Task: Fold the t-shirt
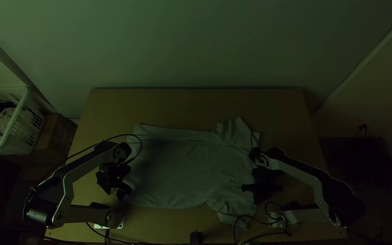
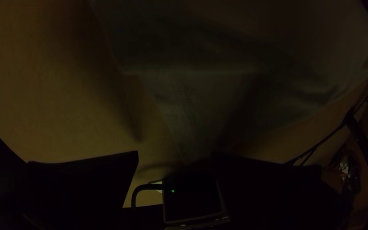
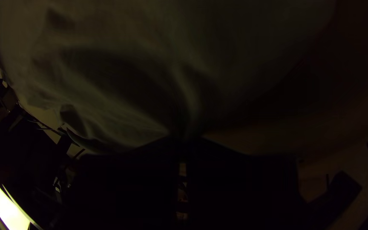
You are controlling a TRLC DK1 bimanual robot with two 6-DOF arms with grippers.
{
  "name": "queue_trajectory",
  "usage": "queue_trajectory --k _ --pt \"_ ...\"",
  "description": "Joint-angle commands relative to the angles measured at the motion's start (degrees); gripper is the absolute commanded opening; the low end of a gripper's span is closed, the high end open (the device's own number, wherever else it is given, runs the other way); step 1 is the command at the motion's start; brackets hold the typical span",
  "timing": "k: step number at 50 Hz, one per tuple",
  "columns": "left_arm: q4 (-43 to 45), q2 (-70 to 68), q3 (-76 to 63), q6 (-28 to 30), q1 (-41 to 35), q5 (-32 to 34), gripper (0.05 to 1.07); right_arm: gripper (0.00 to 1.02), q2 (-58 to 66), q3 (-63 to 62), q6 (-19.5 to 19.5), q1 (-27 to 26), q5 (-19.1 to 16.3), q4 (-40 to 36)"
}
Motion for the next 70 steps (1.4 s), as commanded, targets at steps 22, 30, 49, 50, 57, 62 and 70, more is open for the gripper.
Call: queue_trajectory --k 22,30,49,50,57,62,70 --pt "1.2 4.8 -1.8 1.0 -3.6 2.3 0.51 0.03 1.1 0.1 -1.3 -0.6 0.1 -0.1" --pt "1.4 3.2 -1.9 1.2 -5.8 2.5 0.21 0.03 1.1 0.2 -1.3 -1.0 0.3 -0.1" --pt "0.4 -1.7 0.9 1.1 -3.3 3.6 0.08 0.03 -1.2 2.7 -2.1 -2.7 1.1 -3.1" --pt "0.5 -1.9 1.0 1.3 -2.7 3.6 0.08 0.03 -1.2 2.9 -2.2 -3.0 1.3 -3.3" --pt "0.4 -2.9 1.7 3.5 1.0 3.5 0.08 0.03 -1.1 4.0 -3.1 -4.1 3.3 -5.5" --pt "0.1 -3.8 2.3 4.9 3.0 3.5 0.08 0.03 -1.0 5.2 -3.4 -4.7 4.1 -7.2" --pt "0.0 -3.7 2.8 6.4 4.9 3.4 0.08 0.03 -1.0 7.5 -3.7 -4.8 6.2 -11.1"
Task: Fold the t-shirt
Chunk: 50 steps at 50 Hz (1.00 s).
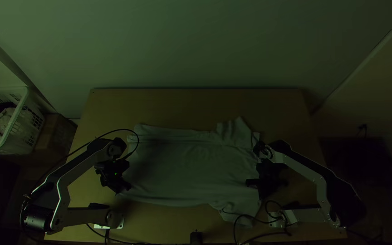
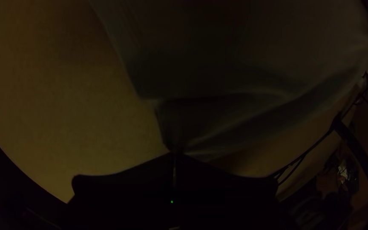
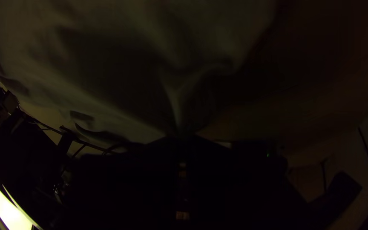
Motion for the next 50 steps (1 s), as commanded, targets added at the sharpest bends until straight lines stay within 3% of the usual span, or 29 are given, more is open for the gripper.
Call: queue_trajectory --k 1,11,17,50 --pt "-1.2 -0.6 0.9 2.2 1.3 0.2 0.08 0.03 -0.6 1.9 -0.7 -0.4 1.9 -2.8" --pt "-0.9 -0.3 3.5 5.0 6.1 0.2 0.08 0.03 -0.4 3.0 0.1 -0.9 6.3 -3.2" --pt "-0.9 -0.2 6.3 6.2 9.0 0.2 0.08 0.03 -2.8 6.2 0.9 -0.4 6.7 -4.1" --pt "-0.9 6.8 22.8 1.4 7.2 0.8 0.08 0.03 -3.1 15.4 0.9 -2.6 11.3 -5.5"
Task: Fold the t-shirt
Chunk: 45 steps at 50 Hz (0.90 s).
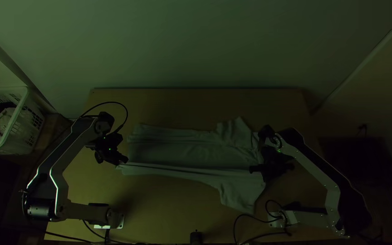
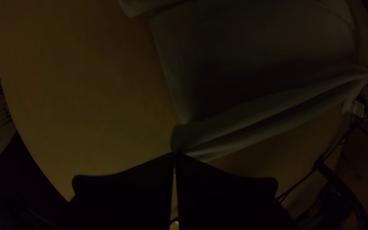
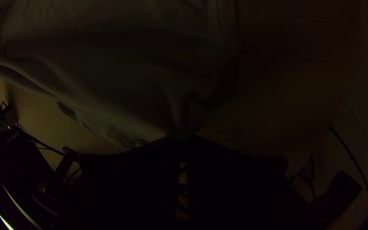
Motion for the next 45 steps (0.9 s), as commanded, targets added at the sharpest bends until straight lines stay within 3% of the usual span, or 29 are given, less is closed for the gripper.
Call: queue_trajectory --k 1,45 --pt "-0.7 2.3 3.2 -1.1 -0.5 -0.1 0.08 0.03 1.6 2.4 0.5 -1.1 1.6 -0.8" --pt "-0.2 21.5 30.8 -3.7 -3.0 0.7 0.08 0.03 17.8 19.1 -2.2 -10.6 2.6 6.0"
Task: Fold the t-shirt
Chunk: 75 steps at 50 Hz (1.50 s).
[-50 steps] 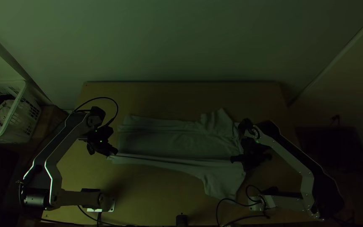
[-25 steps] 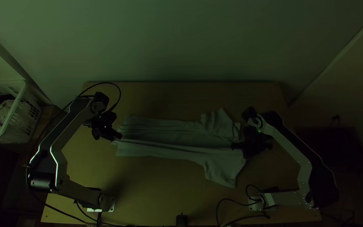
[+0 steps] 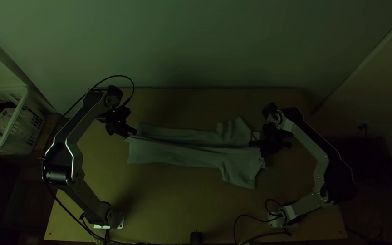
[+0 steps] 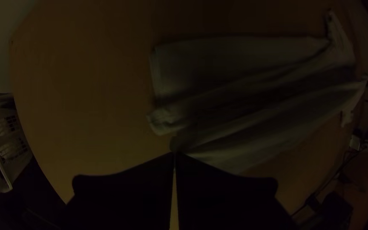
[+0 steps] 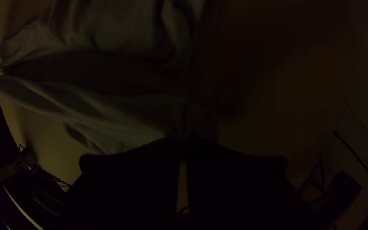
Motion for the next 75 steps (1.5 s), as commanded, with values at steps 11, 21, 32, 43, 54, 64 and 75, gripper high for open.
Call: queue_trajectory --k 11,21,32,43,54,64,75 --pt "-1.8 9.7 12.8 -0.9 -0.1 0.2 0.08 0.03 8.3 8.9 -1.3 -3.4 1.5 0.2" --pt "-2.7 14.9 18.0 -1.2 -0.7 0.2 0.08 0.03 12.7 11.6 -1.1 -3.4 1.4 1.7" --pt "-1.5 17.3 19.0 -1.2 -1.5 1.2 0.08 0.03 16.9 12.8 -0.2 -3.7 1.3 6.3" --pt "-1.2 16.7 17.2 -1.2 -2.1 3.1 0.08 0.03 19.6 13.7 0.4 -4.1 1.4 8.7" --pt "0.5 13.3 13.2 0.3 -1.8 9.0 0.08 0.03 19.7 14.2 -3.6 -4.4 1.3 11.1" --pt "4.2 9.1 9.8 -0.9 -0.8 9.7 0.33 0.65 15.9 16.4 -8.6 -4.6 1.5 7.8" --pt "7.7 4.9 5.5 0.0 0.7 10.1 0.71 0.9 11.9 16.3 -8.5 -3.3 4.7 6.1"
